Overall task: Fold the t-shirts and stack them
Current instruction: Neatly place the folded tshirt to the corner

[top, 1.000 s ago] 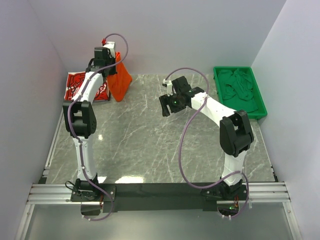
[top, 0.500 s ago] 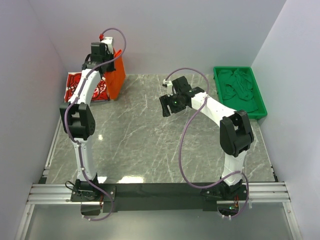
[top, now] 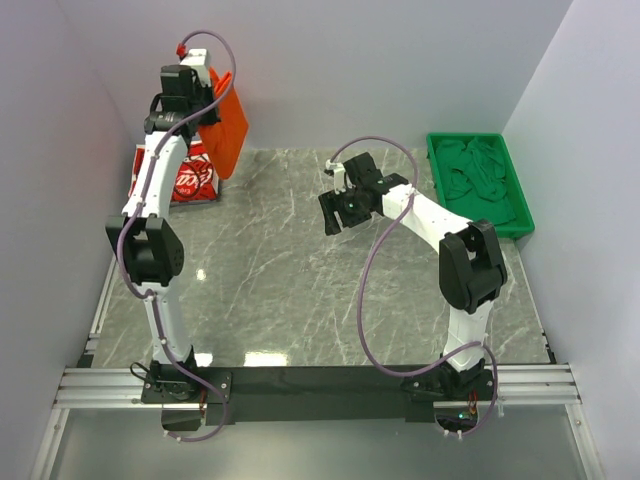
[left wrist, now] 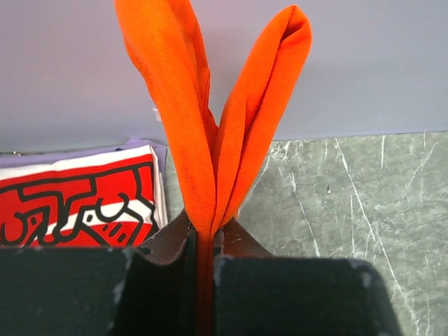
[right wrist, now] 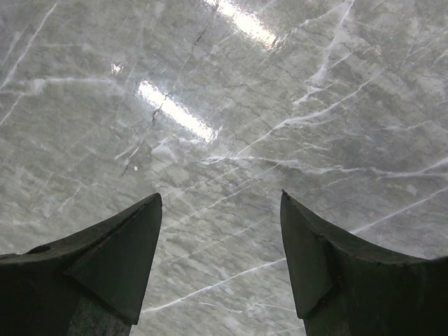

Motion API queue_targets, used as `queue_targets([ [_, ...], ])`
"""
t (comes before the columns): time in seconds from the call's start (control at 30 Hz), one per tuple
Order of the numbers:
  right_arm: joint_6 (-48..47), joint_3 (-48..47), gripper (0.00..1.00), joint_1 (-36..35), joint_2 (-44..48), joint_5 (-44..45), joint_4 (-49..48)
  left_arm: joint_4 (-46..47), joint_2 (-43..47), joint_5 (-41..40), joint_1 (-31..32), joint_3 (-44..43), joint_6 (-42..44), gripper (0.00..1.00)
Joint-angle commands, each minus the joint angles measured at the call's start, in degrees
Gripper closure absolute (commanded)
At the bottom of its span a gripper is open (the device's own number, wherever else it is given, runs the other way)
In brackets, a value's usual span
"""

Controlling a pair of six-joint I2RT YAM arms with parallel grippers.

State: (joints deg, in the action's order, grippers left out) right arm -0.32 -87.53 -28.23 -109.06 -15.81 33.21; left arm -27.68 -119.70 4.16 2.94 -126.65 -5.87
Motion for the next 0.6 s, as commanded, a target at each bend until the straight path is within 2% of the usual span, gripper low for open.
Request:
queue_targets([
  [0.0,-0.5,-2.7,0.25,0.4,0.1,-0.5,0.0,1.2,4.1,2.0,-1.9,-2.6,-2.0,0.97],
  [0.27,-0.2,-3.5,0.25,0.5,-1.1,-0.3,0.4,2.3,3.9,2.6,-5.8,0.8,-1.7,0.98],
  [0.37,-0.2,-4.1,0.25,0.4,-1.3,-0.3,0.5,5.6,4.5,1.9,-7.1,5.9,-0.1,0.98],
  [0.57,-0.3,-5.1,0.25,0.3,-2.2,-0.1,1.2,5.6,-0.1,2.7,-11.5,6.6,-0.3,0.98],
])
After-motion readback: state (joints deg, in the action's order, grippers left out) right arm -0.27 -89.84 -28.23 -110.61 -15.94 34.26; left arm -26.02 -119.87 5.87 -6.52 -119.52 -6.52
